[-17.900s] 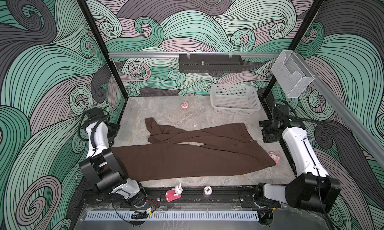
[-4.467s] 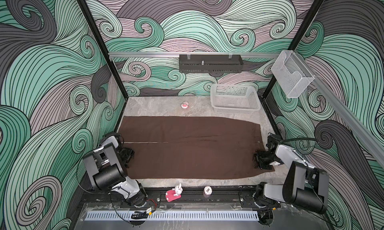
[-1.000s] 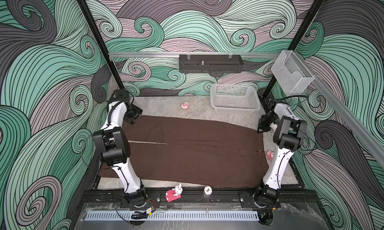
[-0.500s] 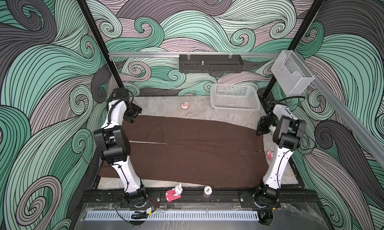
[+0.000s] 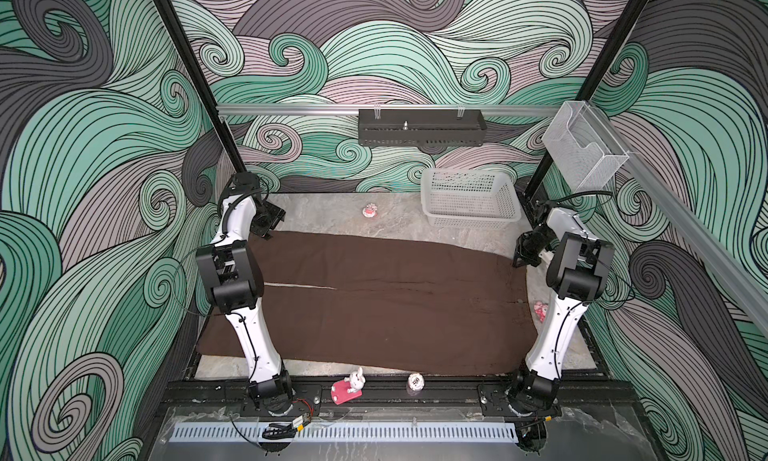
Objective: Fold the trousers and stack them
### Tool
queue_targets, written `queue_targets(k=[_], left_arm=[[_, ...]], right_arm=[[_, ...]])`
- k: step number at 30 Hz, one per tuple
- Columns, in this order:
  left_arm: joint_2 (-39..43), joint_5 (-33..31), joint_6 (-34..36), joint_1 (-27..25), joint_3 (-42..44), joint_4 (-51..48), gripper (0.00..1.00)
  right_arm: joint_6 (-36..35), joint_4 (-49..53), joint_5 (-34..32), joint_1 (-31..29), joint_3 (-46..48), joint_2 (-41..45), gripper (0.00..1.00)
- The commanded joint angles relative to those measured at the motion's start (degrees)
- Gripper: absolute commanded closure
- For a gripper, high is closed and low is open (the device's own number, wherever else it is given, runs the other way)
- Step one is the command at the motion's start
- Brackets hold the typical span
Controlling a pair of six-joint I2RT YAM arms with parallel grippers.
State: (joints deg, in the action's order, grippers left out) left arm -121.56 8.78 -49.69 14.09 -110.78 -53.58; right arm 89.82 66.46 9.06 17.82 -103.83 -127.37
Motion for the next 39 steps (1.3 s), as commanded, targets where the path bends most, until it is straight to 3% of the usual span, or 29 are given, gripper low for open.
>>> queue_targets(k=[1, 12, 18, 25, 39], left_arm=[[-5.2, 2.5, -3.0, -0.2, -5.0, 3.3, 0.35], [-19.2, 2.2, -7.9, 0.3, -20.8, 3.1, 0.39], [-19.9, -2.2, -8.1, 0.9, -21.2, -0.6, 0.36], [-22.8, -2.7, -10.1, 1.0, -22.1, -3.8, 0.34], [-26.1, -4.9, -14.8, 1.1, -22.1, -2.9, 0.39]], right_arm=[[0.3, -1.5, 0.6, -0.5, 4.3, 6.1, 1.00], [1.9, -5.9, 3.6, -2.3, 11.2, 10.0, 1.00], [0.8, -6.1, 3.8, -2.4, 11.9, 11.5, 1.00], [-0.6, -6.1, 4.3, -2.4, 12.5, 12.2, 1.00], [-2.9, -6.0, 4.4, -2.4, 12.8, 13.2, 1.00]])
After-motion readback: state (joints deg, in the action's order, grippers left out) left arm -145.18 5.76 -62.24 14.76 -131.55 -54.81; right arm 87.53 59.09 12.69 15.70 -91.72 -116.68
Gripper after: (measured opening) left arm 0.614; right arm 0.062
